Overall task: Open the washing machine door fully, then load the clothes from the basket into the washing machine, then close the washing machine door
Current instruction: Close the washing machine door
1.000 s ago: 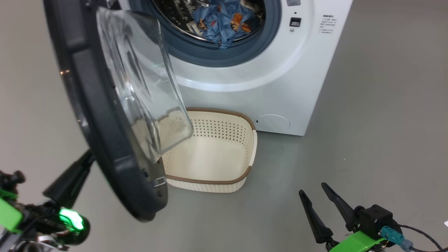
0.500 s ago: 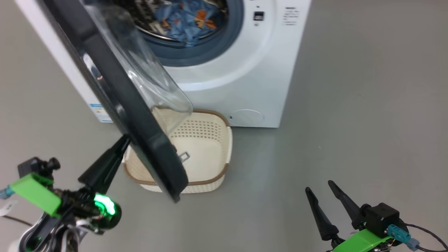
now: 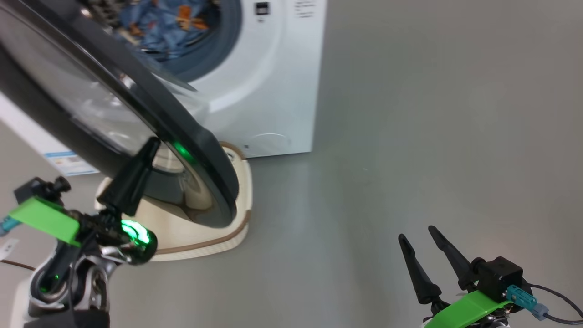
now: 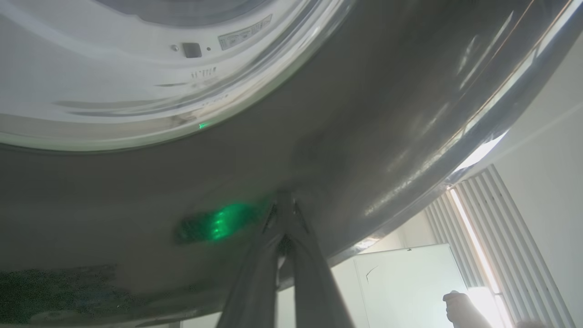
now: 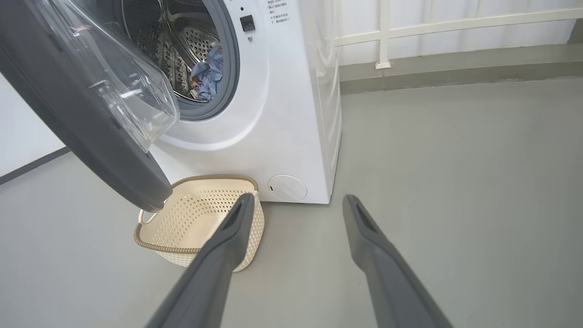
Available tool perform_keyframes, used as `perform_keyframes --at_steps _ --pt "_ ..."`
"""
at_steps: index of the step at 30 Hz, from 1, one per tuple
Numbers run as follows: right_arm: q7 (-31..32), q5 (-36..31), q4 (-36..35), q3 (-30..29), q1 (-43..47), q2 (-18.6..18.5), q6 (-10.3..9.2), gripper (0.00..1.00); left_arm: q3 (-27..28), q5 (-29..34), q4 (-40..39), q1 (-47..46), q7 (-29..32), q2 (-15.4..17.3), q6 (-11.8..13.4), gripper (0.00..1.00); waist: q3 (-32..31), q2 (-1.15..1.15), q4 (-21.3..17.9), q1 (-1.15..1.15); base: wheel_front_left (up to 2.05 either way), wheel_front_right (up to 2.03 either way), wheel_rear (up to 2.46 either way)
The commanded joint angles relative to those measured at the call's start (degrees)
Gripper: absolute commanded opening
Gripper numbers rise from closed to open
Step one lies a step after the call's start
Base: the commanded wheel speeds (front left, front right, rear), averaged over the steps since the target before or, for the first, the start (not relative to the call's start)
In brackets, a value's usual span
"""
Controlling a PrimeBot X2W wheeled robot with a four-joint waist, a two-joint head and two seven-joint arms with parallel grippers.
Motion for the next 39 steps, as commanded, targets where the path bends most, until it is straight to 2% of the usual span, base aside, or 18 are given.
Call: perform_keyframes --at_steps 1,6,14,19,27,39 --pt "-0.69 -0.02 -1.41 1.18 -1.4 0.13 0.35 1.0 2.01 0.73 -0.51 -3.07 -0.88 0.75 -0.53 0.0 1.65 0.0 -3.82 0.0 0.0 0.0 0.0" --pt "-0.69 0.01 -1.54 1.28 -1.86 0.42 0.35 1.0 3.92 2.12 0.58 -5.86 -3.61 0.75 -0.56 0.0 2.72 0.0 -6.81 0.0 0.0 0.0 0.0" --pt "-0.69 0.04 -1.63 1.87 -2.74 0.59 0.35 1.0 6.78 4.79 2.16 -9.94 -6.85 0.79 -0.57 0.0 4.2 0.0 -9.47 0.0 0.0 0.0 0.0" --pt "-0.69 0.19 -1.72 2.08 -3.58 0.88 0.35 1.0 7.87 5.55 3.35 -11.95 -6.84 0.79 -0.57 0.0 4.92 0.0 -10.22 0.0 0.0 0.0 0.0" --pt "-0.69 0.04 -1.59 1.22 -3.29 1.22 0.35 1.0 8.83 6.5 4.1 -11.96 -7.08 0.77 -0.58 0.0 3.85 0.0 -8.9 0.0 0.0 0.0 0.0" --pt "-0.69 0.62 -1.07 0.99 -2.31 1.68 0.35 1.0 9.1 7.55 4.16 -5.93 -10.22 0.75 -0.58 0.0 -0.06 0.0 -5.22 0.0 0.0 0.0 0.0"
